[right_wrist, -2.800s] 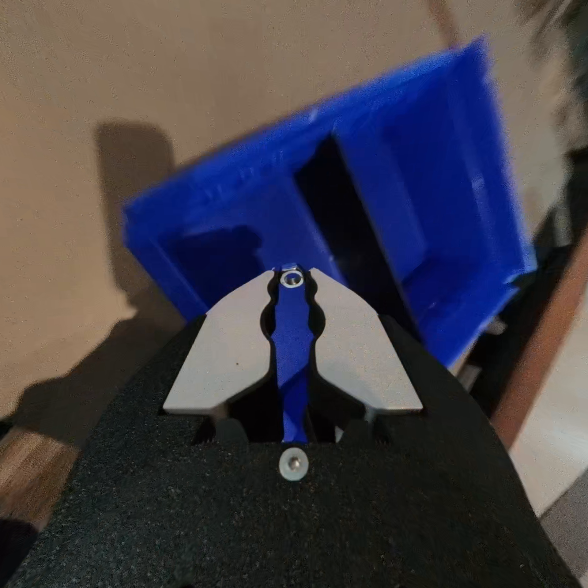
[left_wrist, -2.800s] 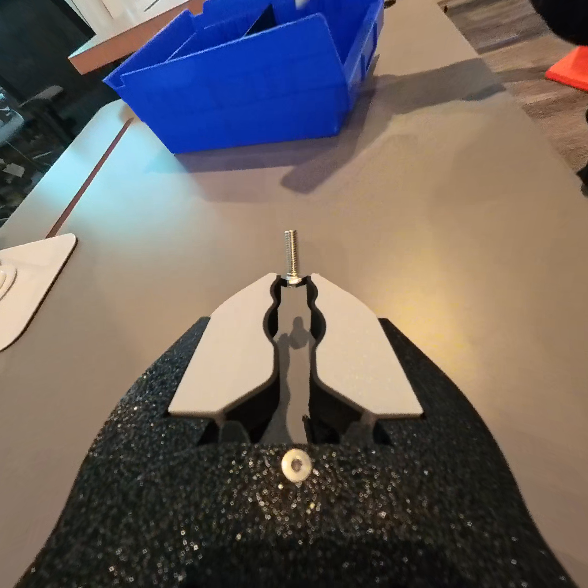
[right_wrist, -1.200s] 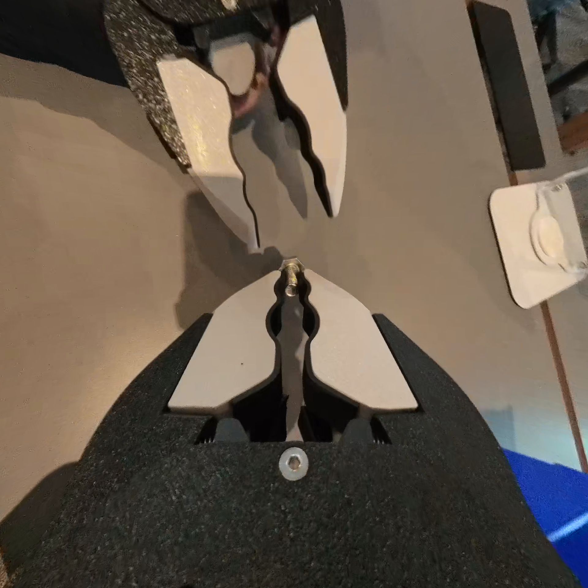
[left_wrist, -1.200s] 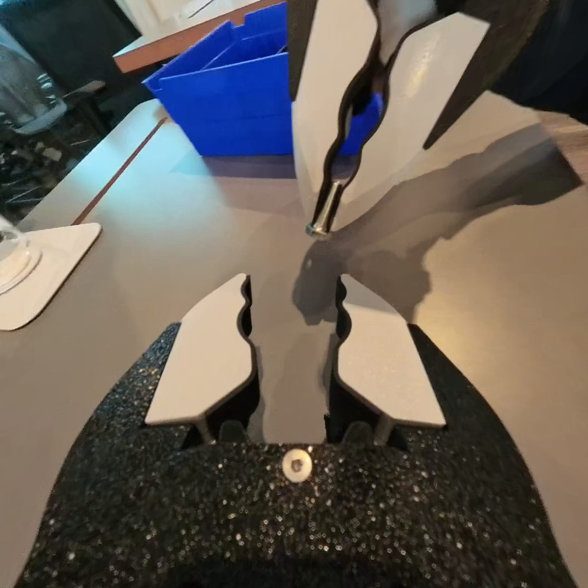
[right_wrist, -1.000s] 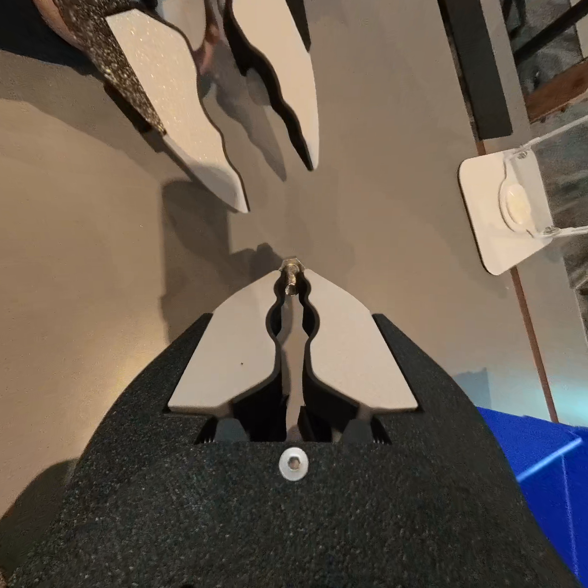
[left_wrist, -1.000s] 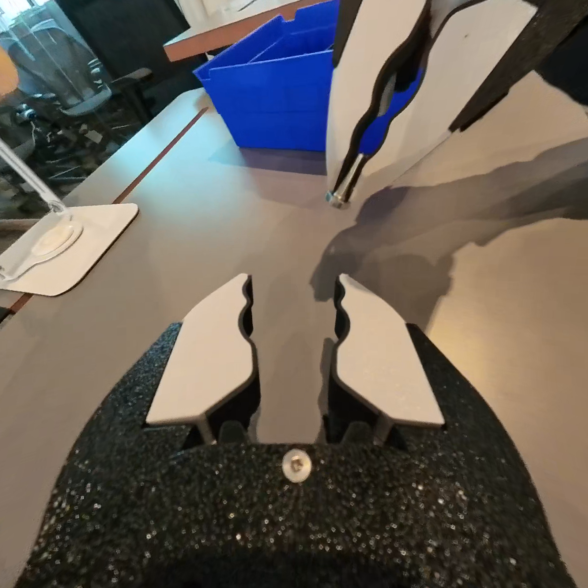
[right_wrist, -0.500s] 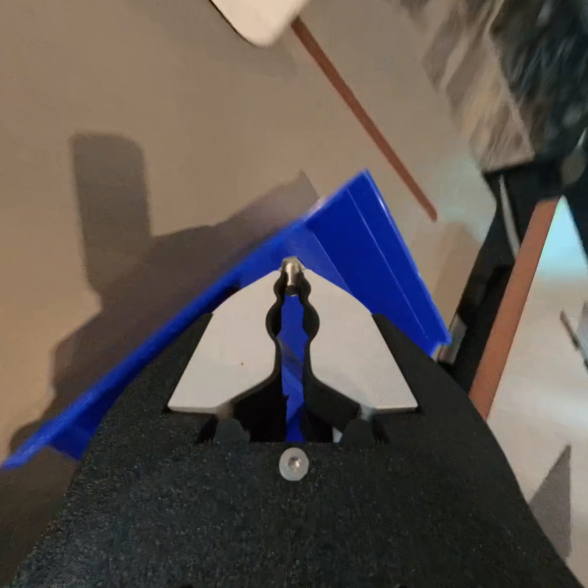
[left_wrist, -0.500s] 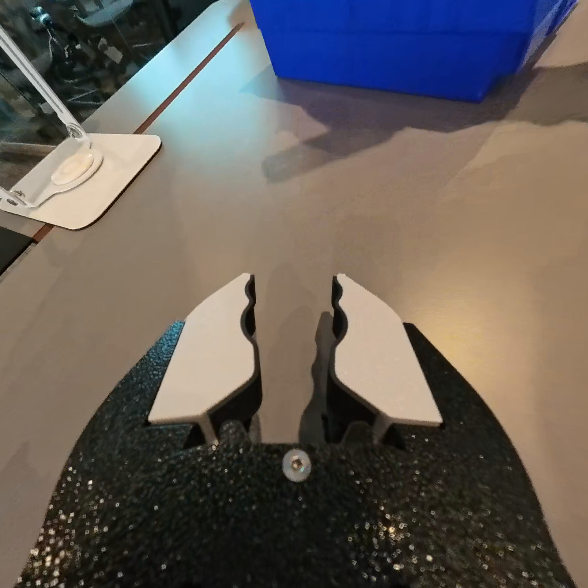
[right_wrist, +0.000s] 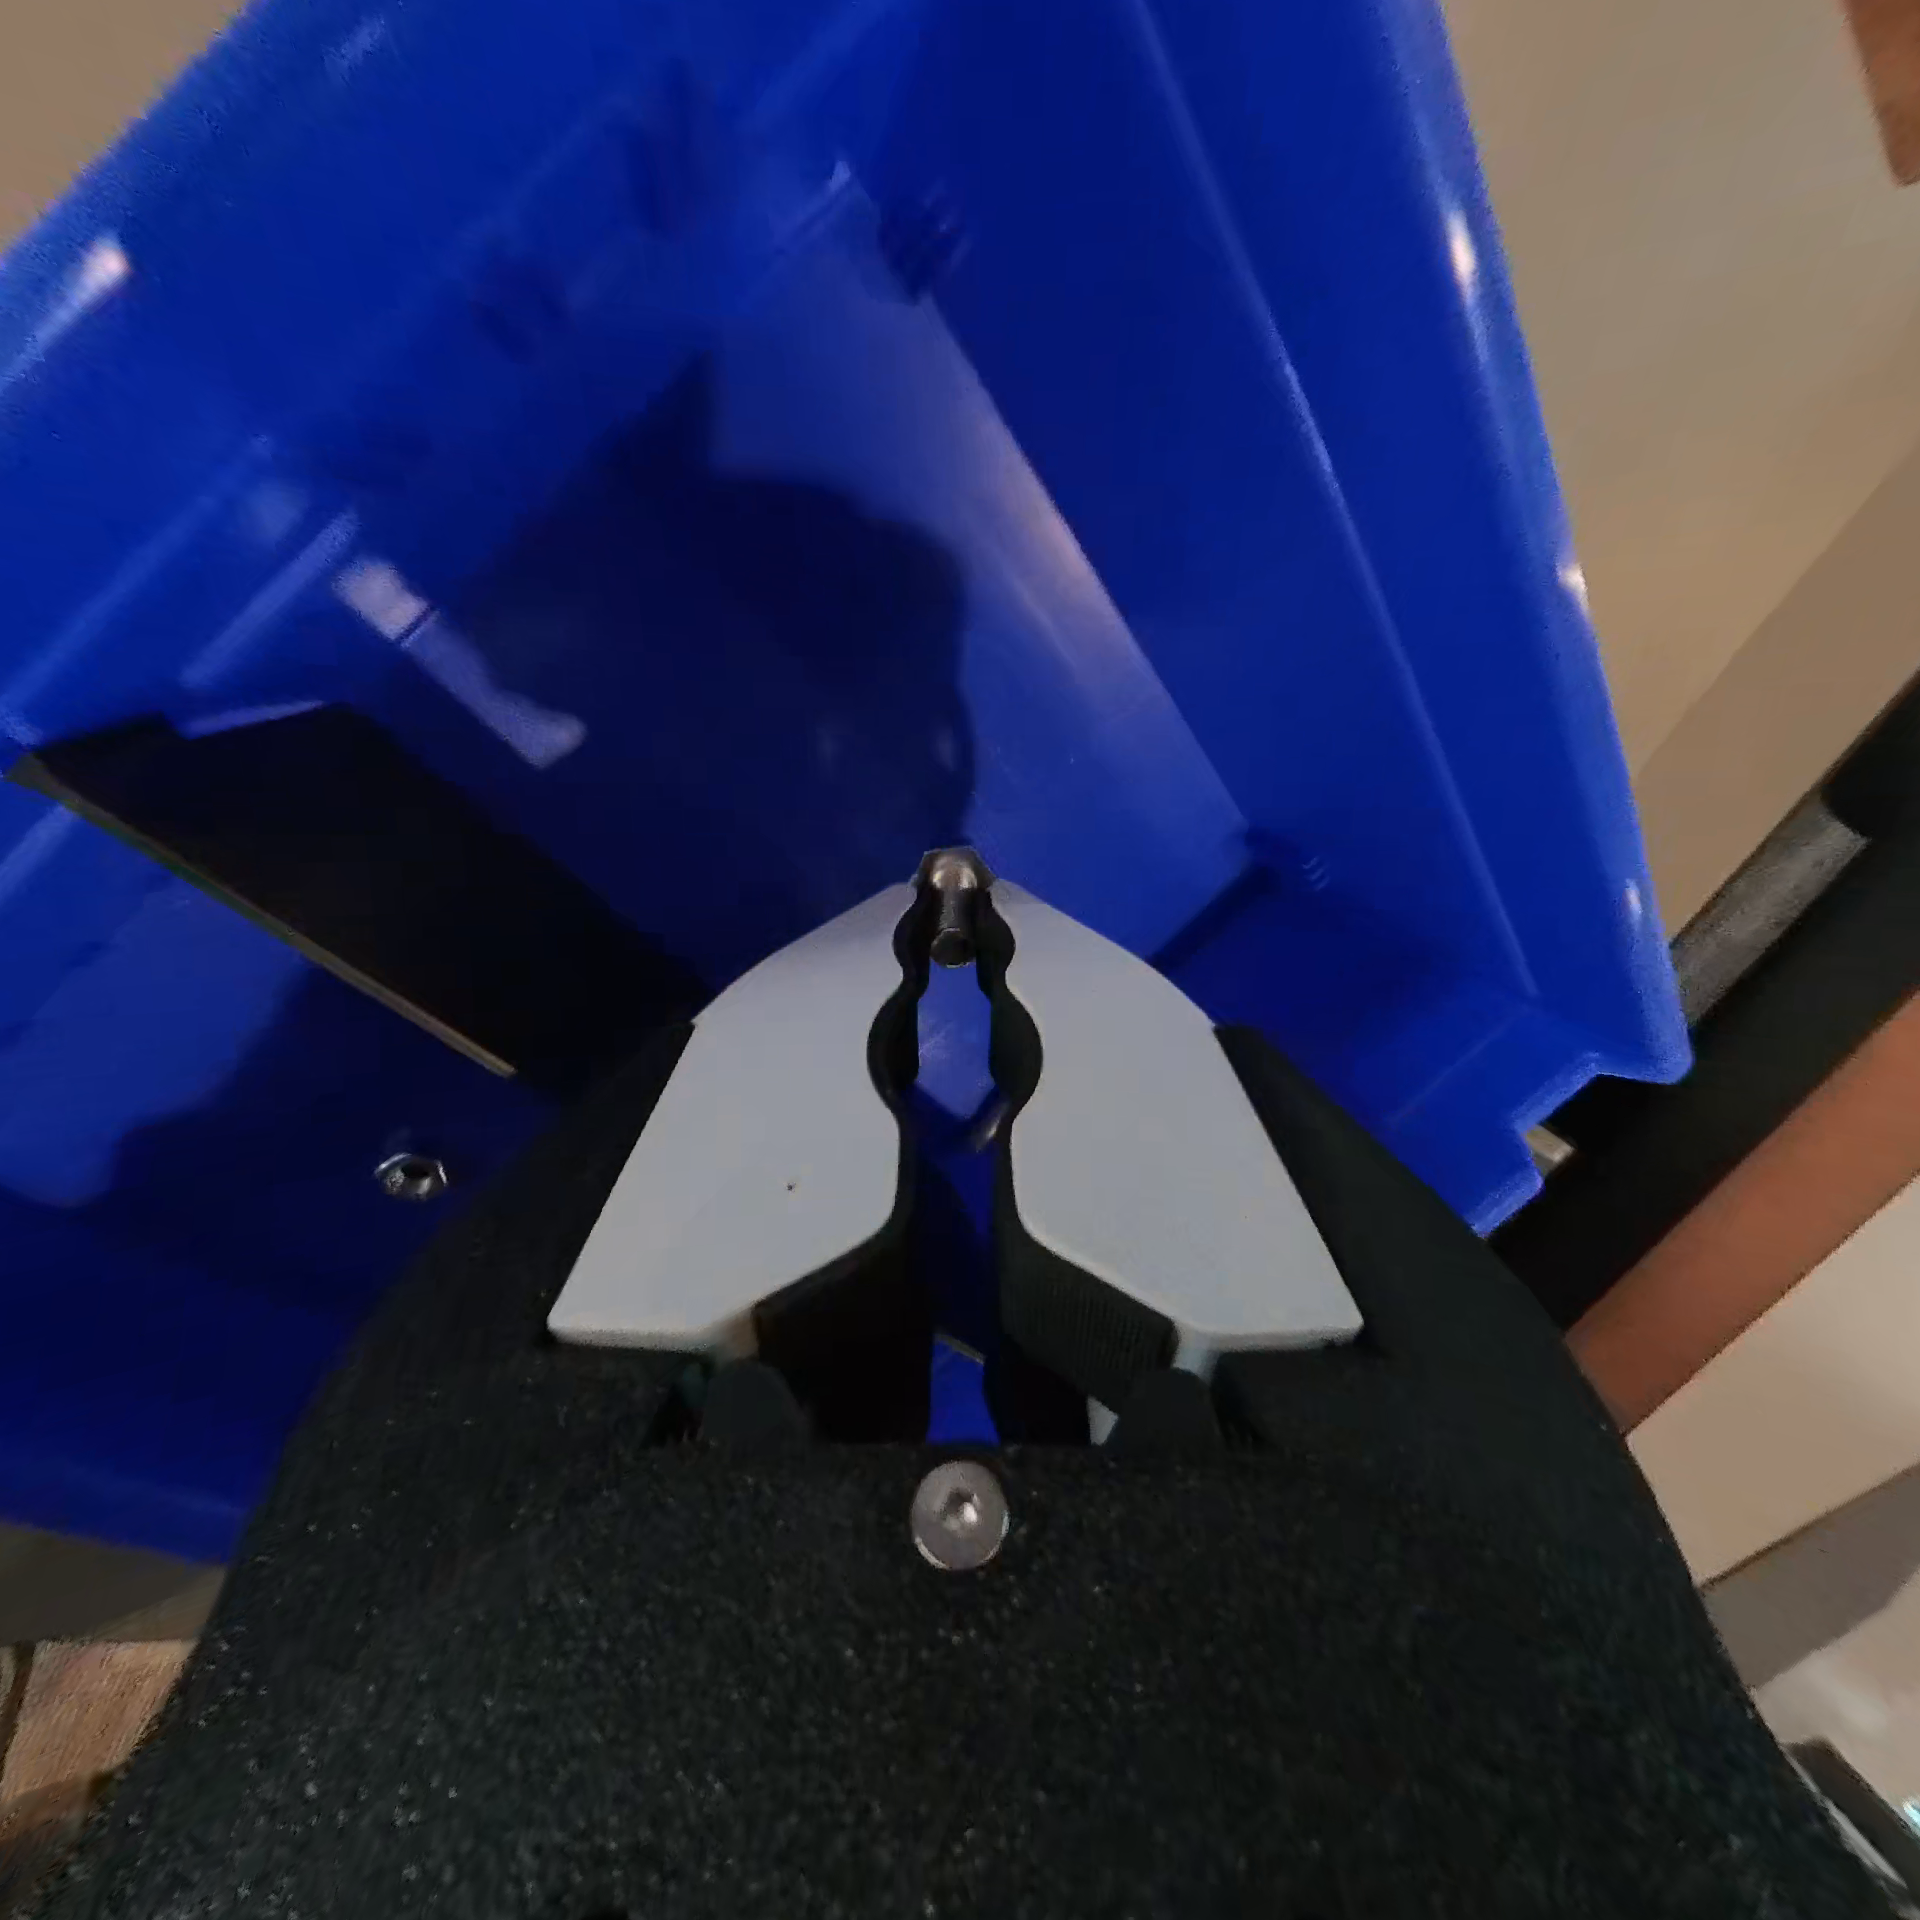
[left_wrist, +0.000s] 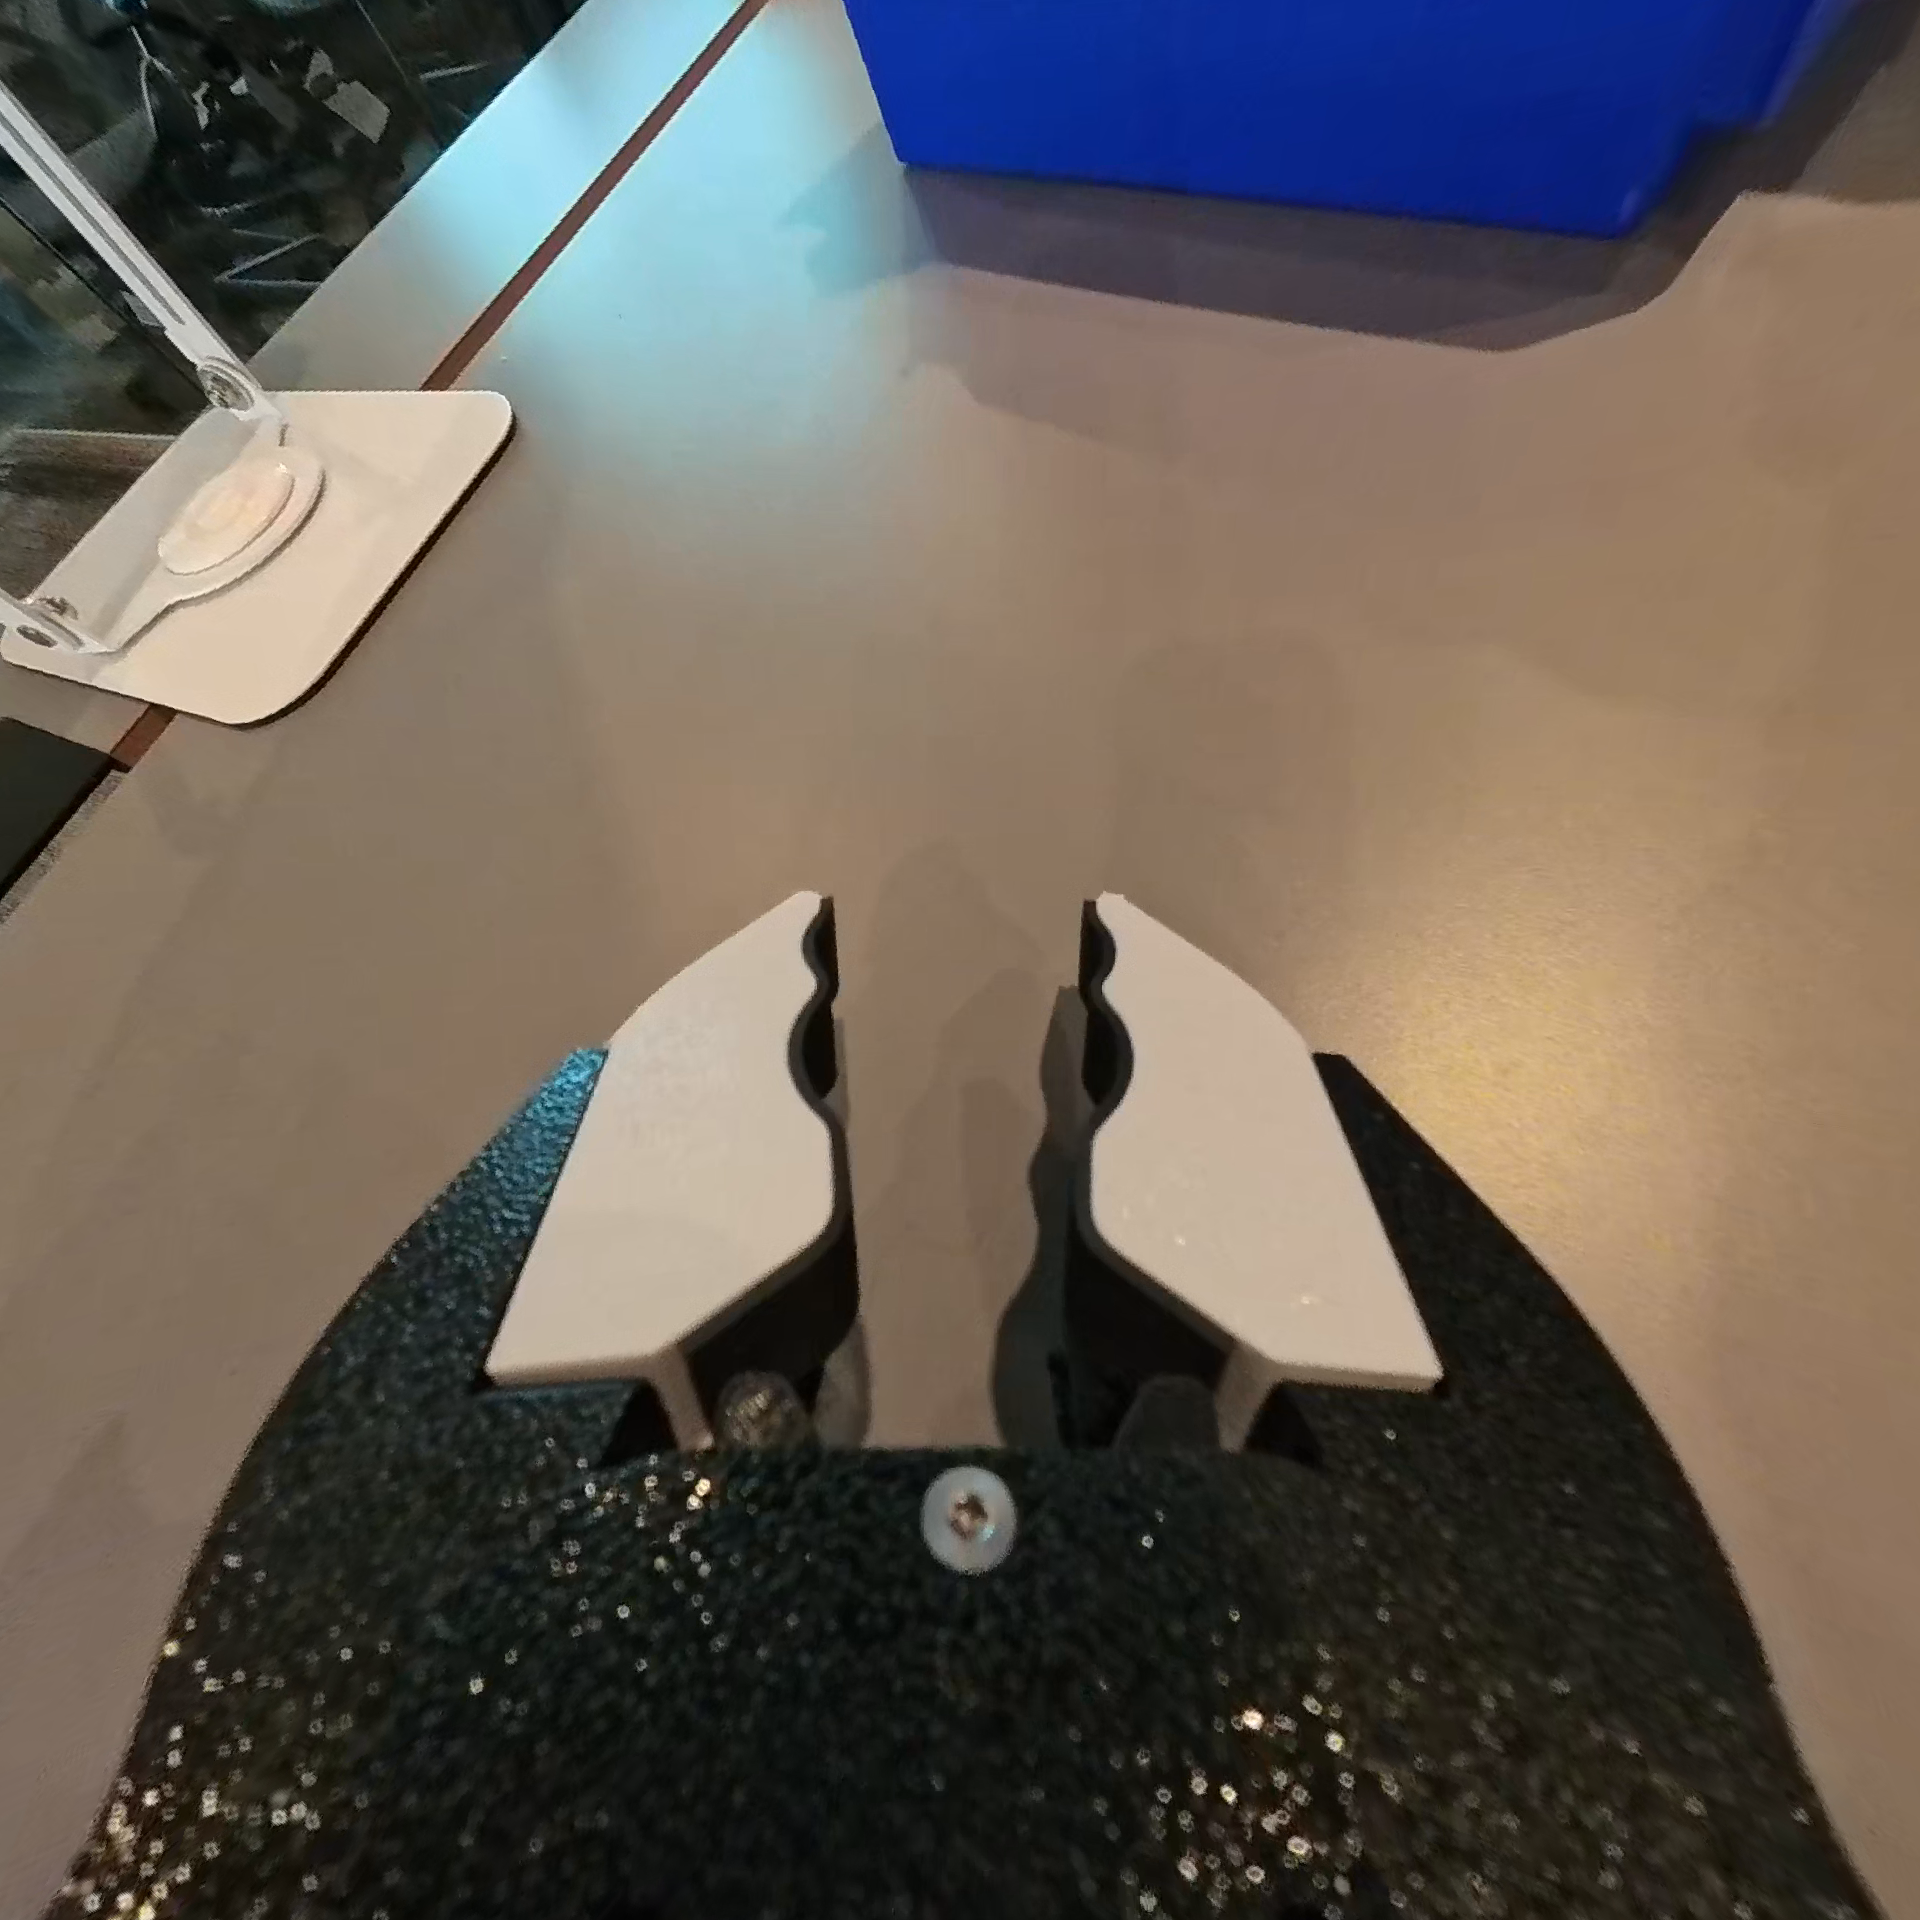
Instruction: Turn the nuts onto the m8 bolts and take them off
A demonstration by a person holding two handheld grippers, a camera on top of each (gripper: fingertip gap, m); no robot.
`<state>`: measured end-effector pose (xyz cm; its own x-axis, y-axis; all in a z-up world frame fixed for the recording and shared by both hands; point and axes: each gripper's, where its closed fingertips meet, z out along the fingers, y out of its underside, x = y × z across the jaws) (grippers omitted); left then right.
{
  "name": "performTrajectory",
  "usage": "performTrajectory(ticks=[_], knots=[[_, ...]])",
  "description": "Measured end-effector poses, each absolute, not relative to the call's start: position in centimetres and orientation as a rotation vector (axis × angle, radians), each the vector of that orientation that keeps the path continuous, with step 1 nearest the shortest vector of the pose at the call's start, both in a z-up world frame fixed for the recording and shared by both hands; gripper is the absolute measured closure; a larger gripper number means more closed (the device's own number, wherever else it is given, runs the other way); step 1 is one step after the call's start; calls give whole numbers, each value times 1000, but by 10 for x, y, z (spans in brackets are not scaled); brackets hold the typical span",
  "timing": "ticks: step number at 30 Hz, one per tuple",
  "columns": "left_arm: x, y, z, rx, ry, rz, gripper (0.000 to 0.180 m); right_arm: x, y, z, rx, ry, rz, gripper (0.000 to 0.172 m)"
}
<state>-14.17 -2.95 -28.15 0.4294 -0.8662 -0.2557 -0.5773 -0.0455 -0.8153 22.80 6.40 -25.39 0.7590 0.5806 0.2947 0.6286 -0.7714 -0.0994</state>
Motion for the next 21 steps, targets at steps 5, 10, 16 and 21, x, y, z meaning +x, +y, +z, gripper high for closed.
performTrajectory(ticks=[5,10,16,21], knots=[[-142,-29,-283,-1740,1260,-380,137,227,62,-260,-2785,-972,-346,157],[-143,-28,-283,-1750,1251,-382,137,219,63,-238,-2714,-917,-379,153],[-145,-25,-284,-1764,1236,-381,137,98,30,-163,-2292,-842,-150,154],[-148,-22,-286,-1783,1220,-377,138,-26,-8,-184,-2017,-938,148,154]])
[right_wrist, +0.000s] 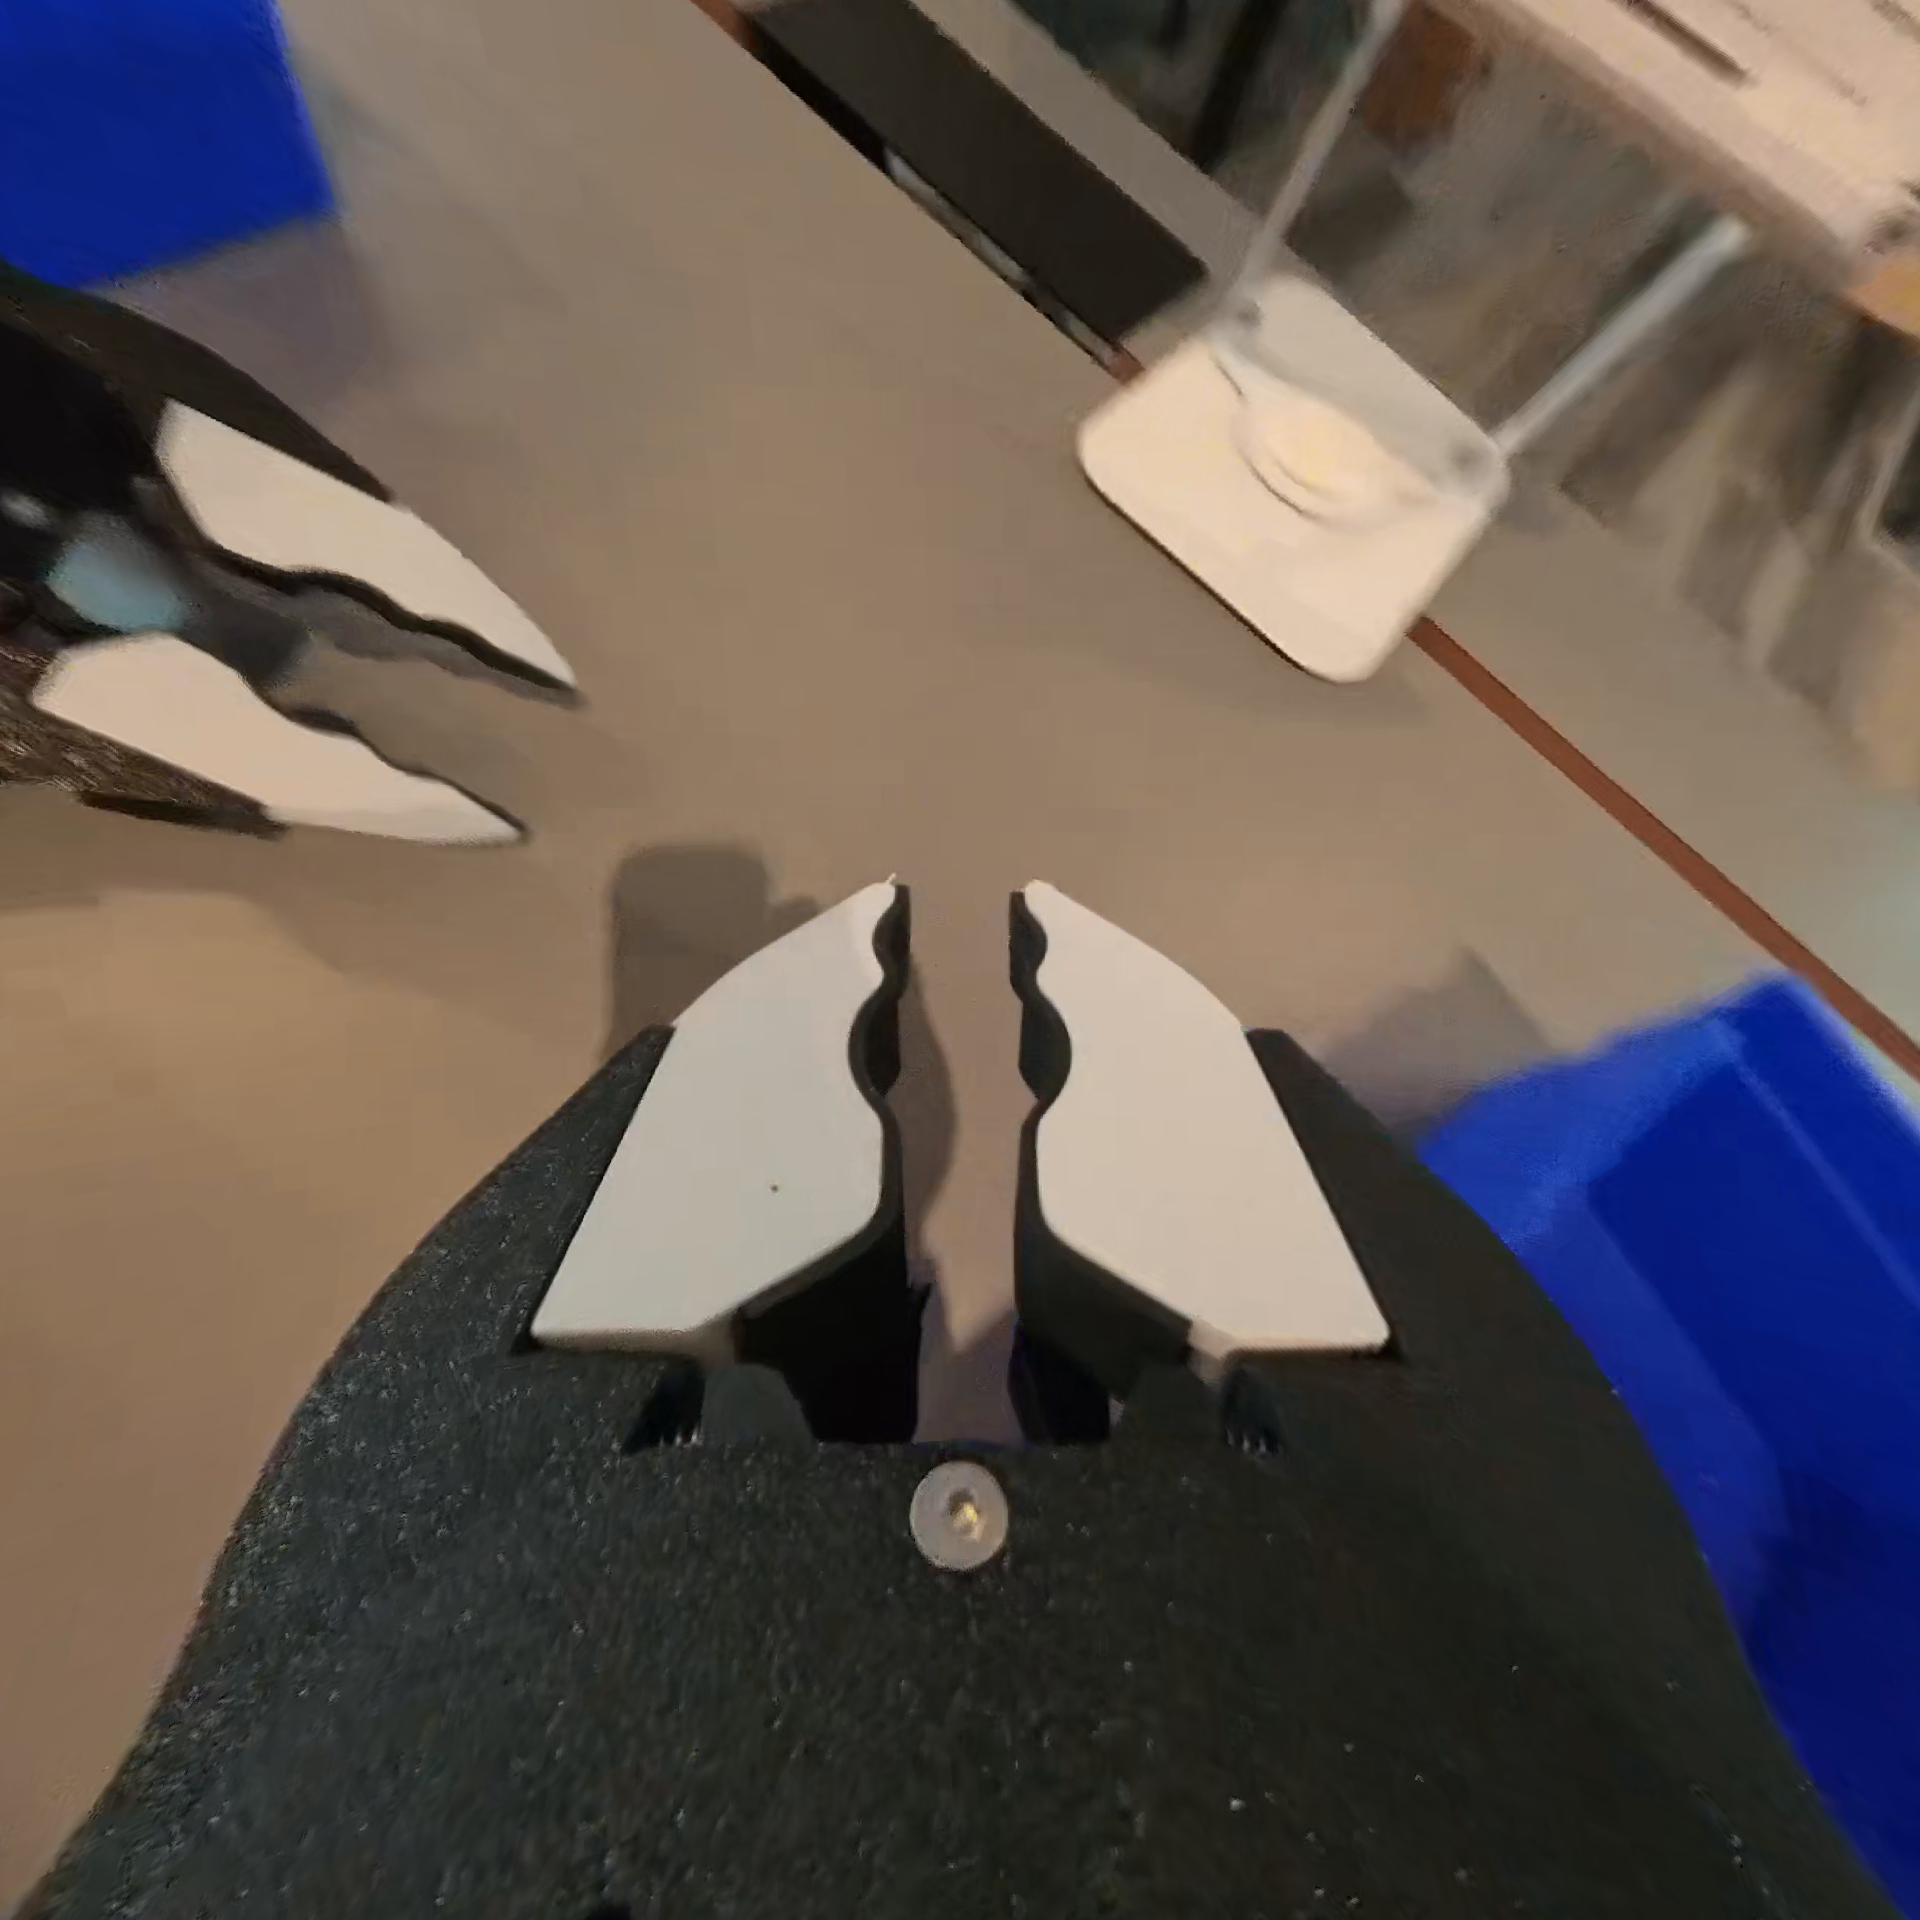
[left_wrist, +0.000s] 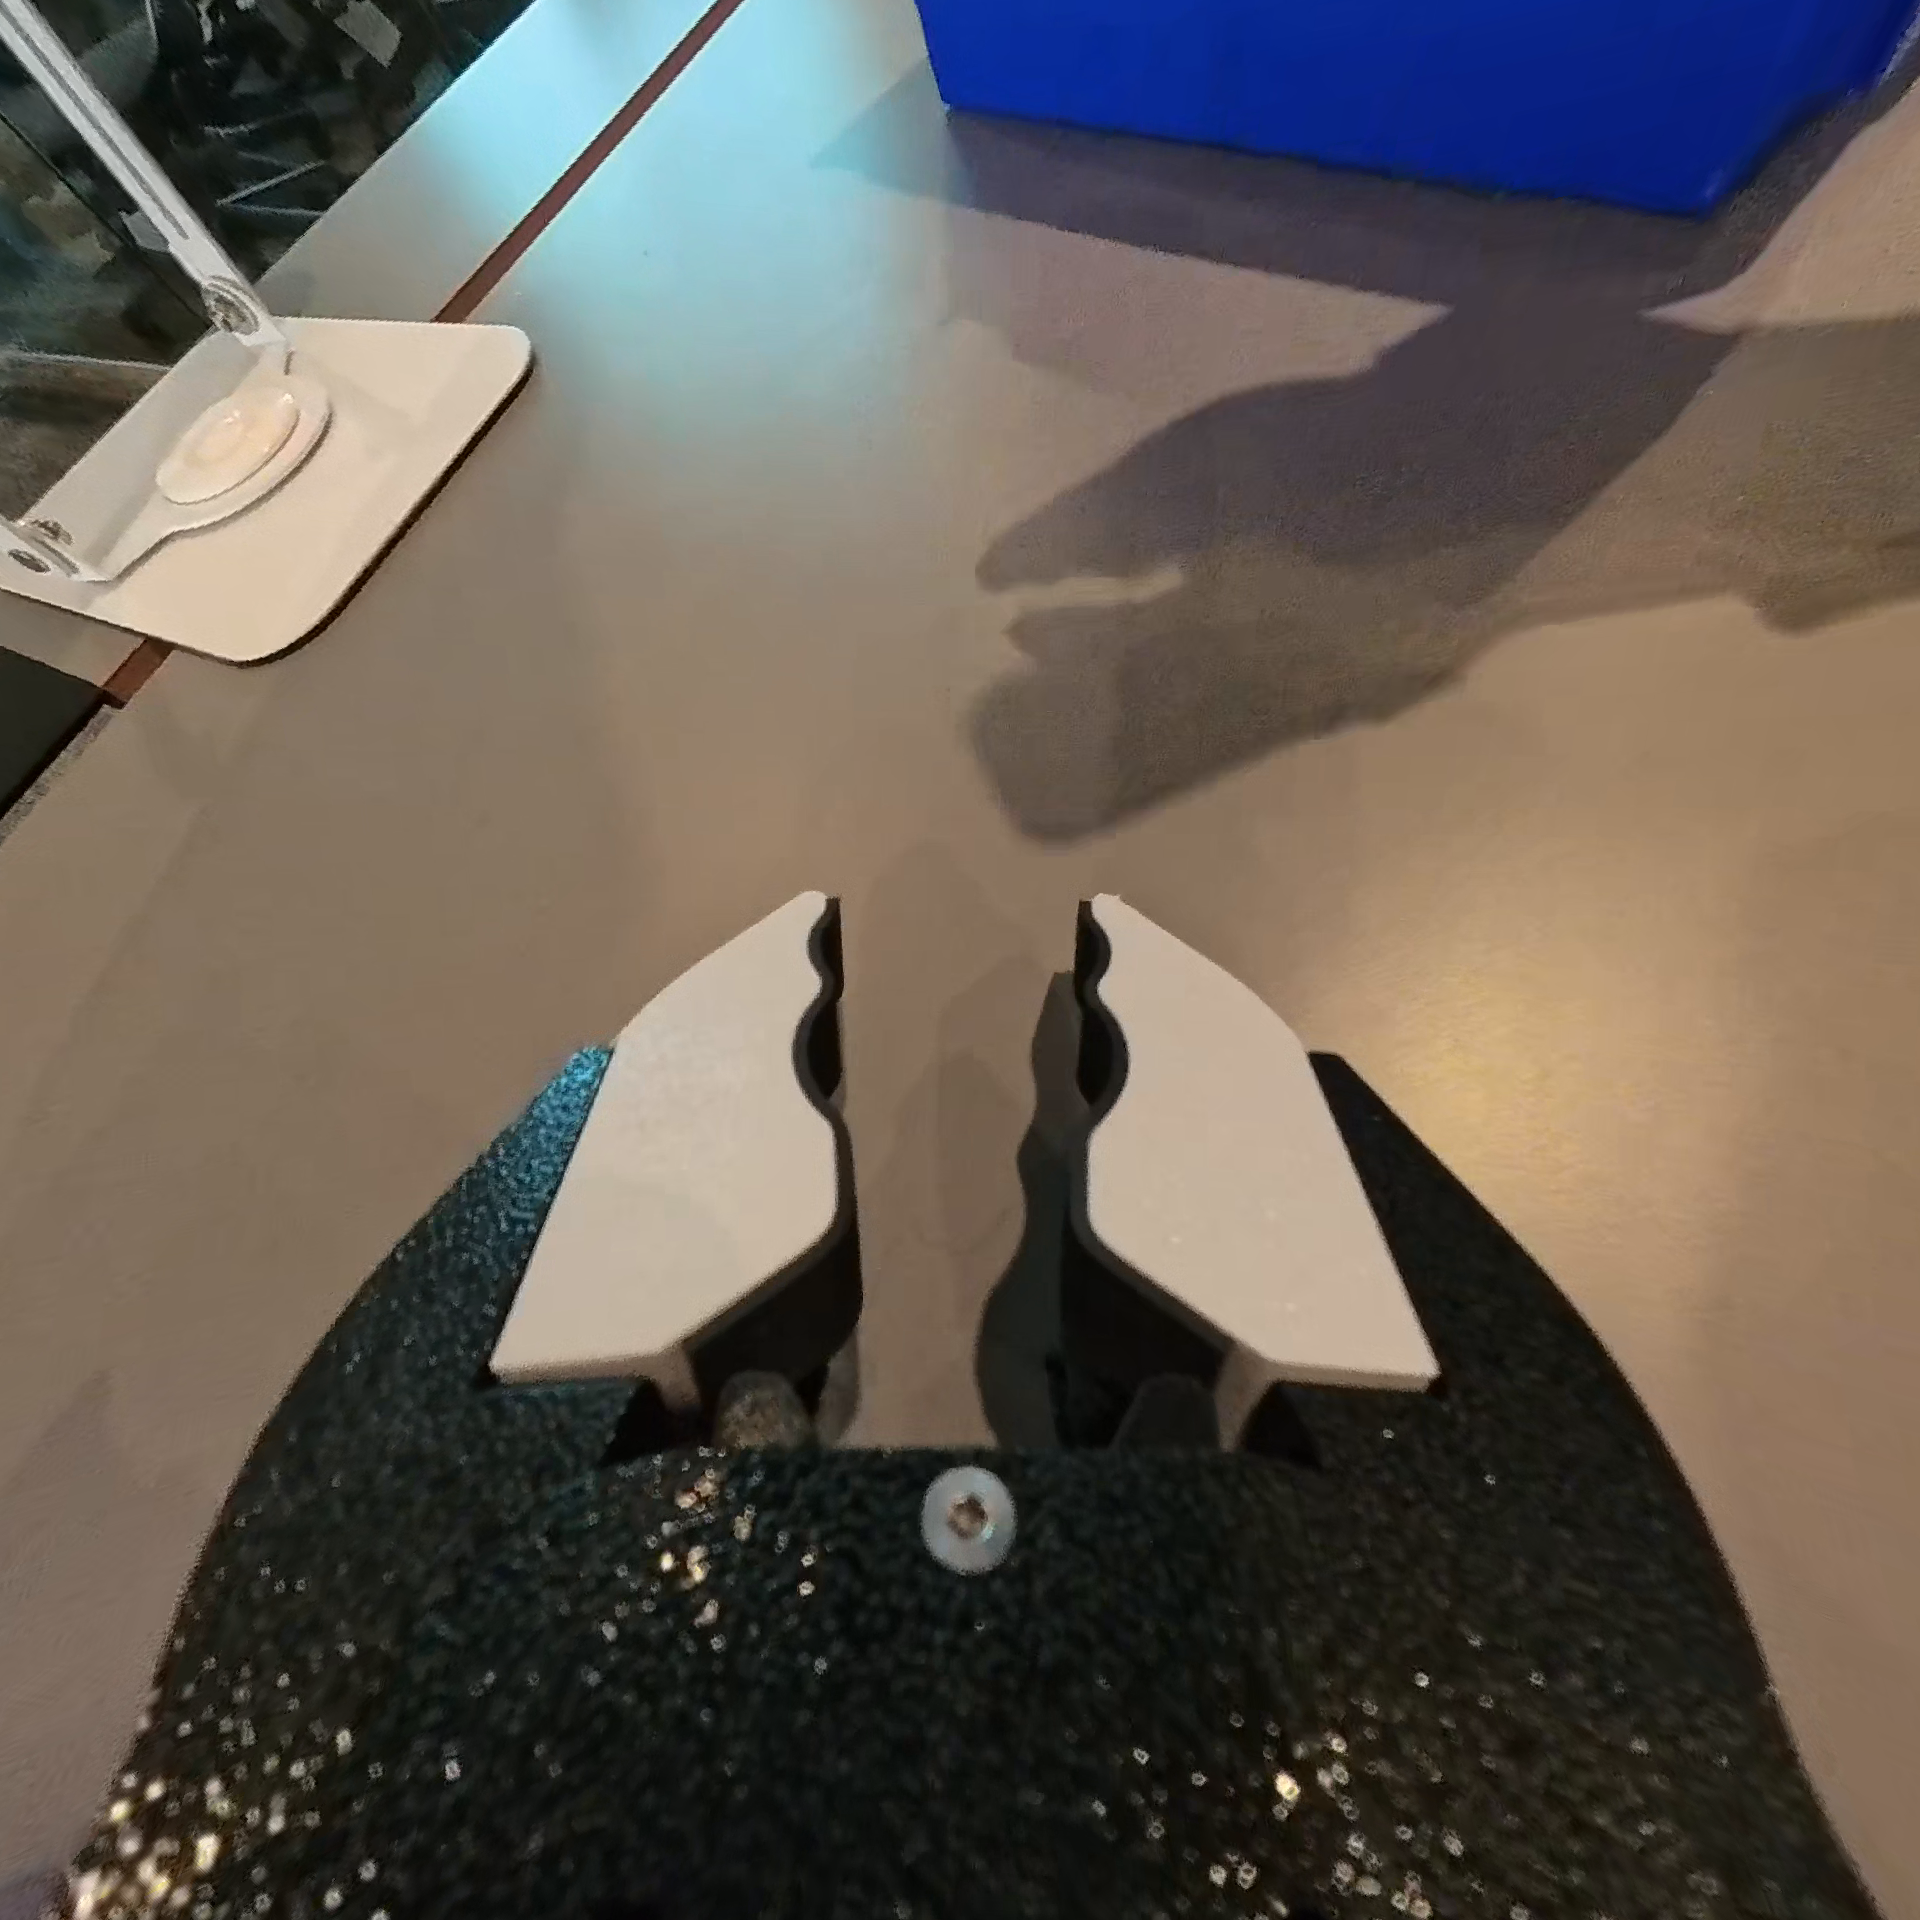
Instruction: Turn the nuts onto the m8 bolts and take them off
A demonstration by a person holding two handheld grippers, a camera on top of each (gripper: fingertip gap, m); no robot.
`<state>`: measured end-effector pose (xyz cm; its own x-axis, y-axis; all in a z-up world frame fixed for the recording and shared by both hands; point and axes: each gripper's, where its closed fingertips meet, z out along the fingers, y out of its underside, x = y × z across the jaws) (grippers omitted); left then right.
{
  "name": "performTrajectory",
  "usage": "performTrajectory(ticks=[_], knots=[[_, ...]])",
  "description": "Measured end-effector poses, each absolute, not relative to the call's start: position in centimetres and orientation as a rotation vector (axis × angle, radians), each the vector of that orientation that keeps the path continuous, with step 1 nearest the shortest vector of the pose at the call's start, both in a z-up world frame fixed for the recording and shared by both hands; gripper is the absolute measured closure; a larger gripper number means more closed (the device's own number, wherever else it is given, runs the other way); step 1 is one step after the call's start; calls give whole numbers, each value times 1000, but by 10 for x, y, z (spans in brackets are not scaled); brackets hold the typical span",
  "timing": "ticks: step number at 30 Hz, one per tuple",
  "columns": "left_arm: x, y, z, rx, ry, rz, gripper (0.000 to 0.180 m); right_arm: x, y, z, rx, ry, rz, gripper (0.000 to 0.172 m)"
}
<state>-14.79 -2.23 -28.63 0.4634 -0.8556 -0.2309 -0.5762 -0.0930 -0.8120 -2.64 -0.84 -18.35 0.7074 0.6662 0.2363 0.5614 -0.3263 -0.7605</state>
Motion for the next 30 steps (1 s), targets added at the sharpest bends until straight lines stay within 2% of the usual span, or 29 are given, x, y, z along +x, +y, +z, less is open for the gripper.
performTrajectory(ticks=[5,8,13,18,21,25,30], knots=[[-154,-19,-272,-1755,1164,-377,141,-82,7,-232,-1815,-863,277,148],[-168,-20,-245,-1706,1142,-245,148,-94,1,-246,-1742,-905,242,151],[-199,-63,-172,-1623,953,-251,152,-100,-3,-239,-1657,-917,261,155],[-315,-72,-151,-1844,654,-69,154,-100,-5,-236,-1651,-890,320,155],[-406,-73,-165,-2057,289,-20,153,-101,-7,-234,-1645,-895,325,155],[-472,-74,-221,-2336,-120,-230,149,-103,-8,-236,-1651,-906,329,154],[-504,-76,-274,-2568,-331,-207,149,-103,-10,-234,-1646,-907,339,155]])
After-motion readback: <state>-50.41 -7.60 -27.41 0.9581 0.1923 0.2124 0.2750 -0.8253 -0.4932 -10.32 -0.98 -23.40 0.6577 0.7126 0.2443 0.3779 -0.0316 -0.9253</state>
